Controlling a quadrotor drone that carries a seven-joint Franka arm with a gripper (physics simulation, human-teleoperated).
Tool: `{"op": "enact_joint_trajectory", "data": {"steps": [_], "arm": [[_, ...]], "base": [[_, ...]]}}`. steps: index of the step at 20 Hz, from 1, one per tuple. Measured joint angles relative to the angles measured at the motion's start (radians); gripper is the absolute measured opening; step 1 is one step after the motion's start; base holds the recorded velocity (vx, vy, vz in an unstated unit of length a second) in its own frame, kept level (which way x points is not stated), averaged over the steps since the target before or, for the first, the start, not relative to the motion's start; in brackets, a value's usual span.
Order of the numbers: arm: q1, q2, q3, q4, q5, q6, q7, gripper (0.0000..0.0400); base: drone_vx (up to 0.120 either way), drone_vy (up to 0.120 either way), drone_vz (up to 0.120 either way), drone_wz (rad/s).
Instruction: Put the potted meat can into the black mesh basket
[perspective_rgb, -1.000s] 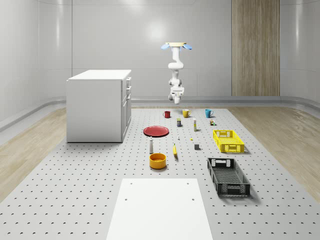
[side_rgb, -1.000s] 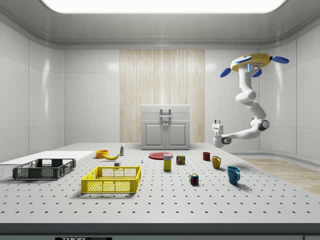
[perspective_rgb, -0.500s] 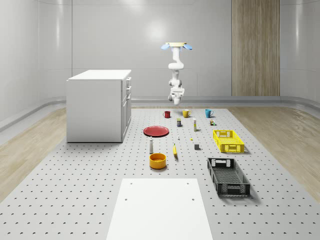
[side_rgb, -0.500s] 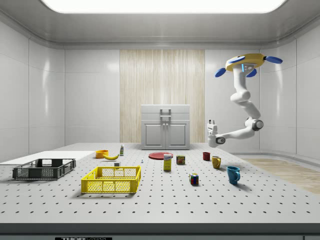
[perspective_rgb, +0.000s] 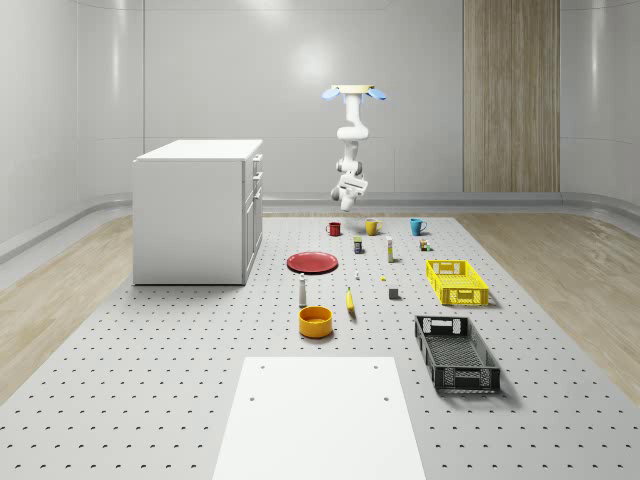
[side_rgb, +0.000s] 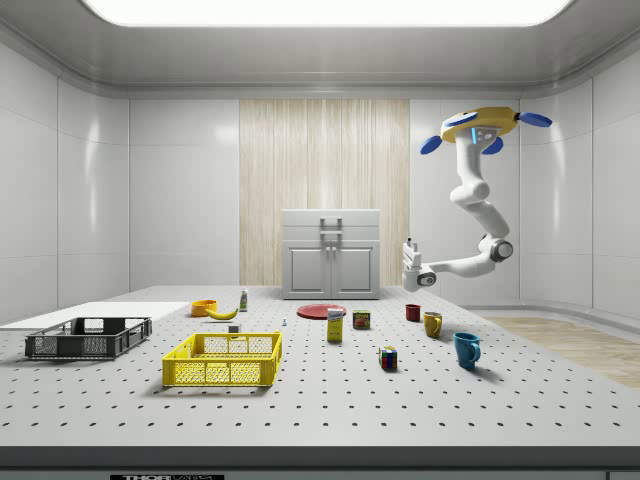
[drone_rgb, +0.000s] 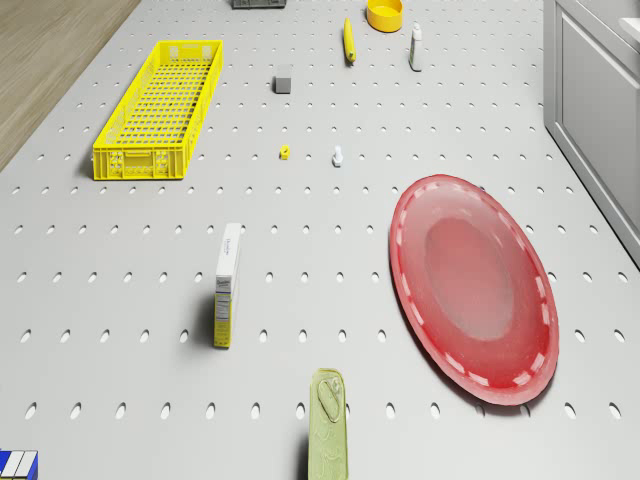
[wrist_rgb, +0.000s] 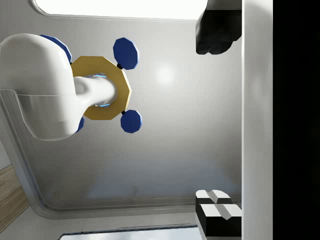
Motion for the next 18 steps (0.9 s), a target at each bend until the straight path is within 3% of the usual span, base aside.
{"op": "enact_joint_trajectory", "data": {"steps": [4, 6, 11, 15, 18], "arm": [[-0.051, -0.015, 0.154, -0.061, -0.222, 0.011, 0.034, 0.0400], [-0.090, -0.030, 0.262, -0.126, -0.386, 0.019, 0.064, 0.0400], [-0.244, -0.094, 0.578, -0.414, -0.925, 0.028, 0.209, 0.0400], [-0.442, -0.151, 0.784, -0.642, -1.333, -0.030, 0.386, 0.0400], [-0.602, -0.190, 0.889, -0.735, -1.533, -0.102, 0.506, 0.0400]], "base": [[0.120, 0.000, 0.000, 0.000], [0.120, 0.000, -0.100, 0.000], [0.120, 0.000, -0.120, 0.000], [0.120, -0.040, -0.120, 0.000], [0.120, -0.120, -0.120, 0.000]]}}
